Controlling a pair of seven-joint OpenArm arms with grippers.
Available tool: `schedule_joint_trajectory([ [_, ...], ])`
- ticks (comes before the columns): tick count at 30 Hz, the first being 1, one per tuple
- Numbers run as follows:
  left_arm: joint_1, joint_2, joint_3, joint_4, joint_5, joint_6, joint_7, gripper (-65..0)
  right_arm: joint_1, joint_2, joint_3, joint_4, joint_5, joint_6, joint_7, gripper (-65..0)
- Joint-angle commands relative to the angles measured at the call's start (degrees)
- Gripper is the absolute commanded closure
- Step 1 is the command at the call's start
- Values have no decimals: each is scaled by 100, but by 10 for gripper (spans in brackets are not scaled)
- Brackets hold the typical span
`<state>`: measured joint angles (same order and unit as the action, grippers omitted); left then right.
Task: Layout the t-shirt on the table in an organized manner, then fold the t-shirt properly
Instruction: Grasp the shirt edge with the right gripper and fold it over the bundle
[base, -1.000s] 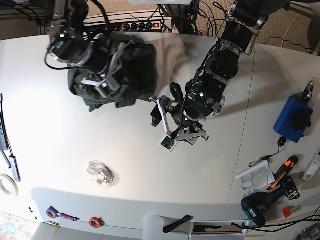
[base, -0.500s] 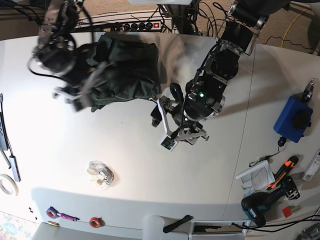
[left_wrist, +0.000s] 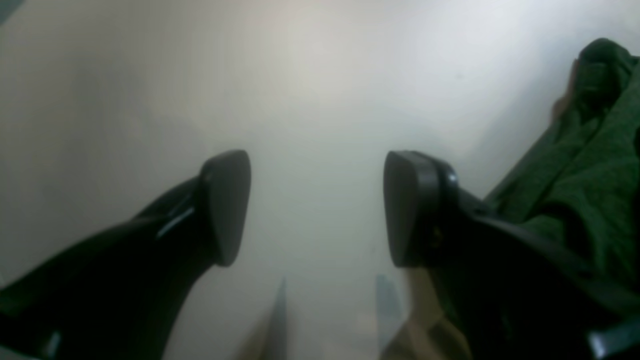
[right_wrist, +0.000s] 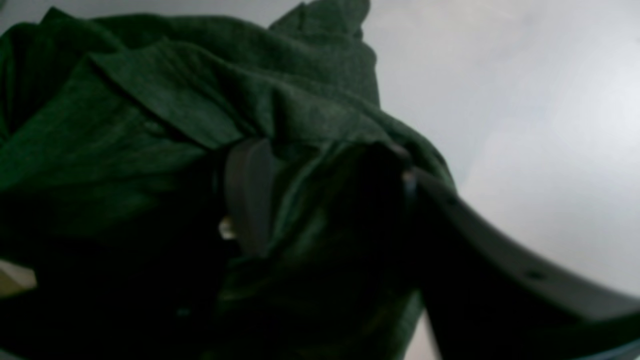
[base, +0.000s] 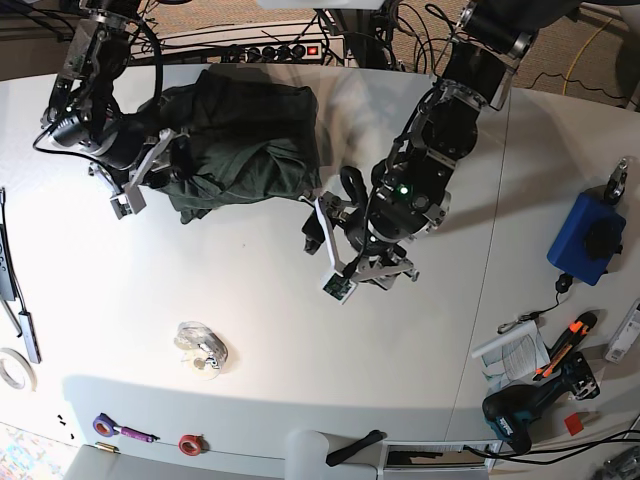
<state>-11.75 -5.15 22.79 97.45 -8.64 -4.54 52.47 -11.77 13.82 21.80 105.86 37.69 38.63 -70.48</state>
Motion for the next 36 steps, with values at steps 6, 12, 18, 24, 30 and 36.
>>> schedule_joint_trajectory([
  [6,-107,35,-15,107,-22,2,-142,-418,39,140,46,667,1012,57,-671,-40],
  [12,-109,35,-15,107,-20,2,-144,-418,-131,140,44,1799,1325,52,-952,0],
  [18,-107,35,-15,107,-20,4,-138,-418,-479,109,44,2245,225,55,-734,-40],
  [24,-107,39,-15,107,-66,4,-144,-418,-424,114,42,1320,-737,-74,1187,-318],
  [30,-107,37,-15,107,-61,7,-144,-418,59,109,-201,83,-726,-76,807,-318],
  [36,-107,37,-15,107,-61,7,-142,-418,114,111,-321,-179,-227,-76,579,-48],
])
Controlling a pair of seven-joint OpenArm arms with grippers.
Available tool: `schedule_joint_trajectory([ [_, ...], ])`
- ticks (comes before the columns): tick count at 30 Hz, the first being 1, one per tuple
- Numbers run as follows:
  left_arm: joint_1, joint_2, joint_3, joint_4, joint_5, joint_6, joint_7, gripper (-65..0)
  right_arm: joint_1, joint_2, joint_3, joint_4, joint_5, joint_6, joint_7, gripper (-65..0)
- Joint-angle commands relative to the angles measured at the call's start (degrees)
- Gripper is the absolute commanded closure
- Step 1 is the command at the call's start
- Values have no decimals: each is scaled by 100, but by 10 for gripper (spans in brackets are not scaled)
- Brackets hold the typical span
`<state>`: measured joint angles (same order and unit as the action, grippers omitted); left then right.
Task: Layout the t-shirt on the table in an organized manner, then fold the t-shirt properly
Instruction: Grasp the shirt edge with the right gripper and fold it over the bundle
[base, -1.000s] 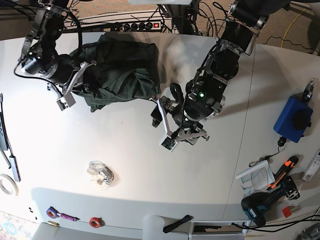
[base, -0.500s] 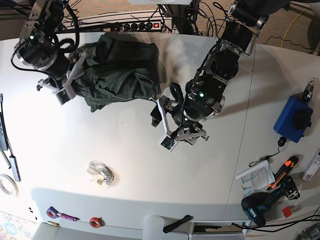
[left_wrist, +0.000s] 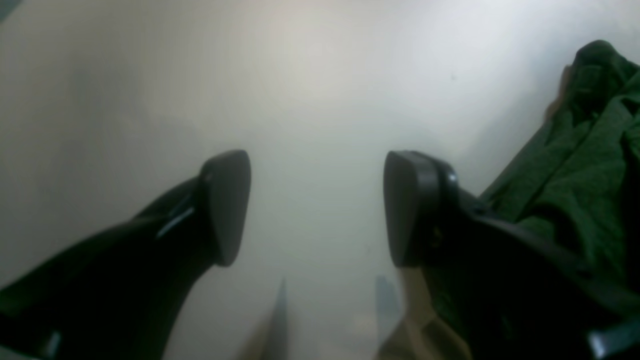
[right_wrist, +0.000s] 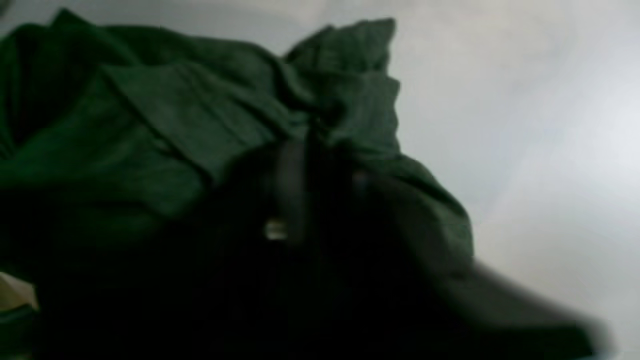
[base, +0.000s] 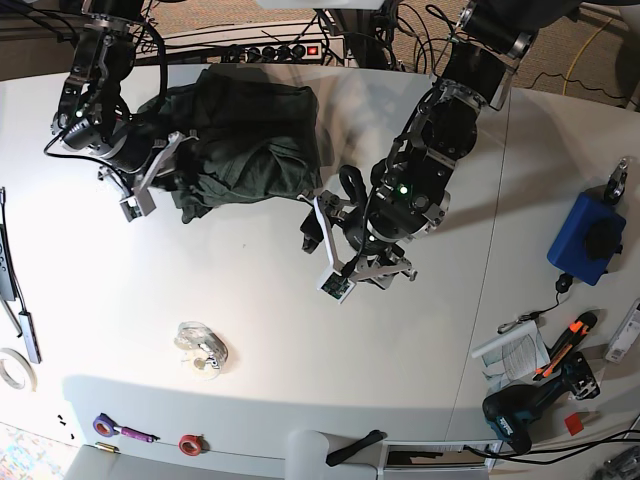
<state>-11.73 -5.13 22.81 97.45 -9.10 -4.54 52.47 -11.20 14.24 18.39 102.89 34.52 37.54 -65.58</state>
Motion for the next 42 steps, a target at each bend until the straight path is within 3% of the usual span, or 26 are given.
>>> schedule_joint_trajectory([
  [1,-101,35,-17,107,-15,7,-142,-418,57,70,20,151,107,35,39,0],
  [8,9,35,-17,107,-11,7,-192,-418,4,70,20,654,179,35,-461,0],
  [13,61,35,-17,107,-11,7,-356,-418,-385,70,20,1725,678,44,-704,0],
  [18,61,35,-17,107,-11,7,-407,-418,-839,70,17,2743,758,37,-1084,0],
  [24,61,35,-17,107,-9,7,-407,-418,-1224,68,-103,2942,1971,157,-1401,0],
  [26,61,35,-17,107,-9,7,-409,-418,-1287,70,-352,2942,2072,246,-1403,0],
  [30,61,35,-17,107,-9,7,-407,-418,-1290,68,-1091,2942,1958,246,-1397,0],
  [35,61,35,-17,107,-9,7,-404,-418,-1287,70,-1969,2938,1189,246,-1375,0],
  [40,61,35,-17,107,-11,7,-404,-418,-1287,70,-2369,2938,673,246,-1370,0],
  [42,61,35,-17,107,-11,7,-404,-418,-1290,70,-2369,2938,656,246,-1351,-95],
])
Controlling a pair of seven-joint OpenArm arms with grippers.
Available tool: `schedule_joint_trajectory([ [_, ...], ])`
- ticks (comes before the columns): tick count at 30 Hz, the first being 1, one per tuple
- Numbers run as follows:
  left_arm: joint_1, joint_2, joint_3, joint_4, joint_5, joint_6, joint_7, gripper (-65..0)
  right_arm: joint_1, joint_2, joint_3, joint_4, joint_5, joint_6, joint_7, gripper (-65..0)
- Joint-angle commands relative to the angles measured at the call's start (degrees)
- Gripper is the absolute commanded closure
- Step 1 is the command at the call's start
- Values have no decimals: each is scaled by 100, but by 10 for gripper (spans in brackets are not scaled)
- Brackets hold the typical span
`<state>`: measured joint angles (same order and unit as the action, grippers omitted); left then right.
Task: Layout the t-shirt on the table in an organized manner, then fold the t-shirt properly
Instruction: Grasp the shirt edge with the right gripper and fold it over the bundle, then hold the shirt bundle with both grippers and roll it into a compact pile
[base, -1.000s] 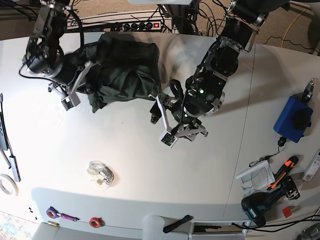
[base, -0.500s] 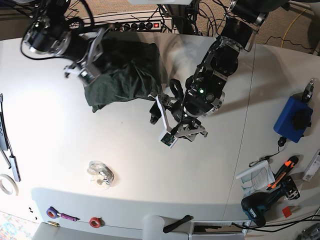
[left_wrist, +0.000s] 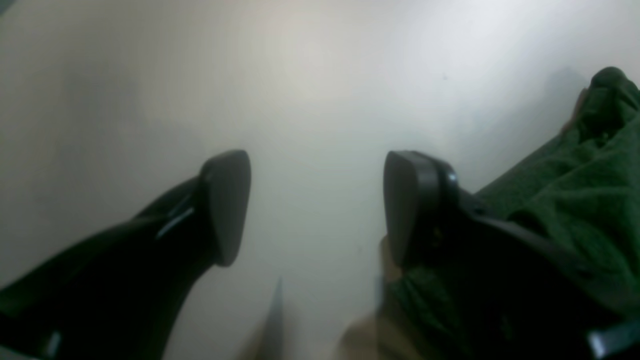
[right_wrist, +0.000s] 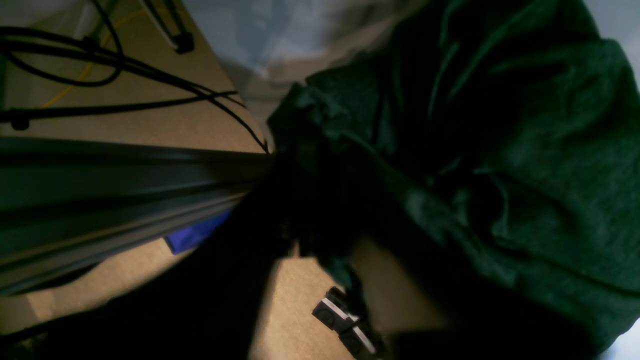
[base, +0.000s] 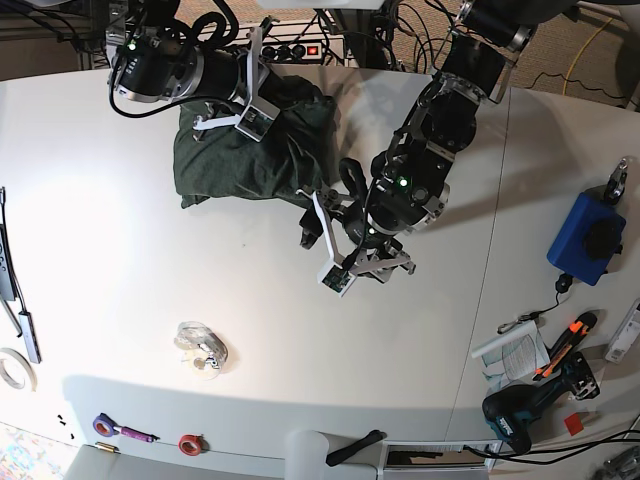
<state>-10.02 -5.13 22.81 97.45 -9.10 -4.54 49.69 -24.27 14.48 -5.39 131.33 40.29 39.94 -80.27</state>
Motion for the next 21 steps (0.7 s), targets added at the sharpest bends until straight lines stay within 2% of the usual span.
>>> schedule_joint_trajectory([
  [1,-109,35,-17,107,-11,7,-127,-418,15,46,9,94,81,6,133,-146],
  [3,-109,35,-17,107,-11,7,-127,-418,15,46,9,94,79,6,203,-205],
  [9,-109,37,-17,109,-15,0,-131,-418,55,46,33,94,28,6,616,-206],
  [12,-109,35,-17,109,-173,-337,-120,-418,208,46,245,94,-627,-90,1235,-205],
  [16,-107,37,-17,120,-951,-1064,-94,-416,437,46,841,94,-1556,-695,1864,-190],
  [18,-107,37,-17,138,-1366,-1655,-31,-396,551,46,1174,94,-1779,-898,1895,-120],
  [21,-103,37,-17,219,-2317,-2752,284,-324,649,46,1637,94,-1805,-946,1952,0],
])
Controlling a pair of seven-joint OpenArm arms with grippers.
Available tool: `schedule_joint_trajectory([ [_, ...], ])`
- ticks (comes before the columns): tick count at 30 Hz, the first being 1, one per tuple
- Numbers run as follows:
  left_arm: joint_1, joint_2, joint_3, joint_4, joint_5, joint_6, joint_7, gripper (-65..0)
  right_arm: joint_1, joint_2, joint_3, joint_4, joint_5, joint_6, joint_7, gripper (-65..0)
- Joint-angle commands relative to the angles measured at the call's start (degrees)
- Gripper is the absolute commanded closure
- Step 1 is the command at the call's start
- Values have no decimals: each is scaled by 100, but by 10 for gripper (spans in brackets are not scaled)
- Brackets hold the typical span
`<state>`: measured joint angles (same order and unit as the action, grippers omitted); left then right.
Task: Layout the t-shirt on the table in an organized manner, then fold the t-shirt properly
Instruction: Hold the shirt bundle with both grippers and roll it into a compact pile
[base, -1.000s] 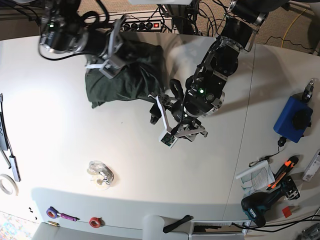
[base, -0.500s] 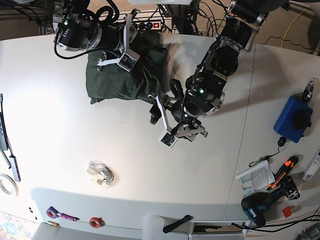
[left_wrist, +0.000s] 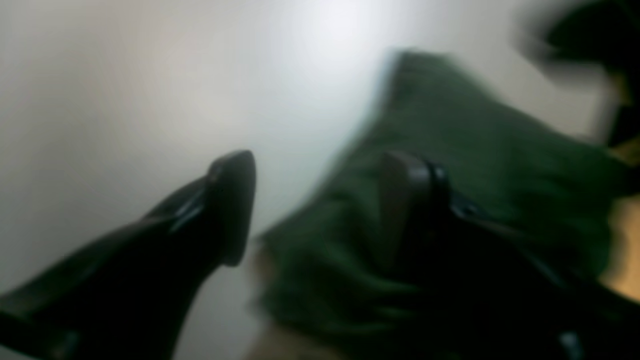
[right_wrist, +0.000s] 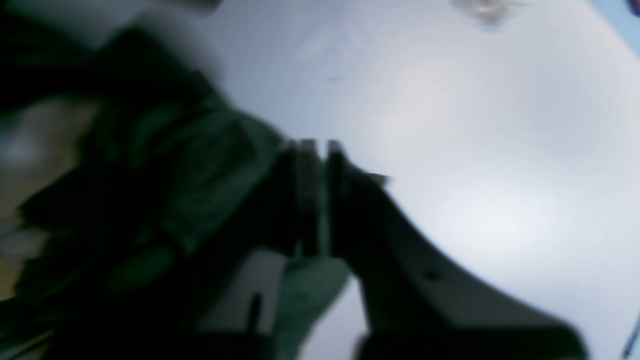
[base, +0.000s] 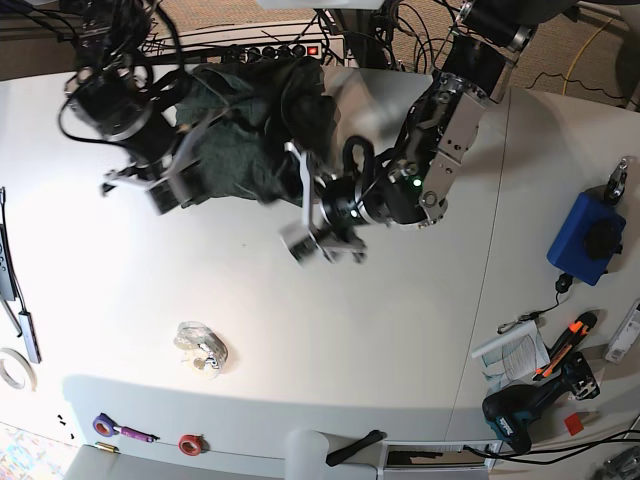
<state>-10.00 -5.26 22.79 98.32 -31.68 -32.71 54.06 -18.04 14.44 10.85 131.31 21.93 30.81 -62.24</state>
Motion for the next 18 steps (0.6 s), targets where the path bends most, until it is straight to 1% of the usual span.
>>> schedule_joint_trajectory([
  [1,-90,50,-15,170,-503,-374,17,-279,26,50,136,92,28,-31,205,0],
  [2,-55,52,-13,208,-964,-729,186,-216,26,48,236,63,33,-33,280,0],
  [3,-7,61,-2,223,-1364,-729,328,-137,28,50,308,9,33,-33,365,0],
  [4,55,81,17,223,-1637,-729,417,-51,28,48,345,-79,33,-33,448,0],
  [5,131,92,57,221,-1703,-729,424,0,33,50,350,-195,59,-31,501,0],
  [7,286,98,221,221,-1434,-729,369,0,76,50,337,-533,201,-15,546,0],
  [10,490,96,621,221,-776,-729,79,0,254,50,337,-1191,433,114,514,0],
  [12,577,98,946,219,-396,-729,-155,0,428,48,337,-1620,614,136,472,0],
  [15,621,109,1425,219,299,-407,-516,0,688,50,337,-2100,1099,280,286,0],
  [18,619,278,1705,219,802,-125,-680,0,870,48,334,-2367,1633,507,50,0],
])
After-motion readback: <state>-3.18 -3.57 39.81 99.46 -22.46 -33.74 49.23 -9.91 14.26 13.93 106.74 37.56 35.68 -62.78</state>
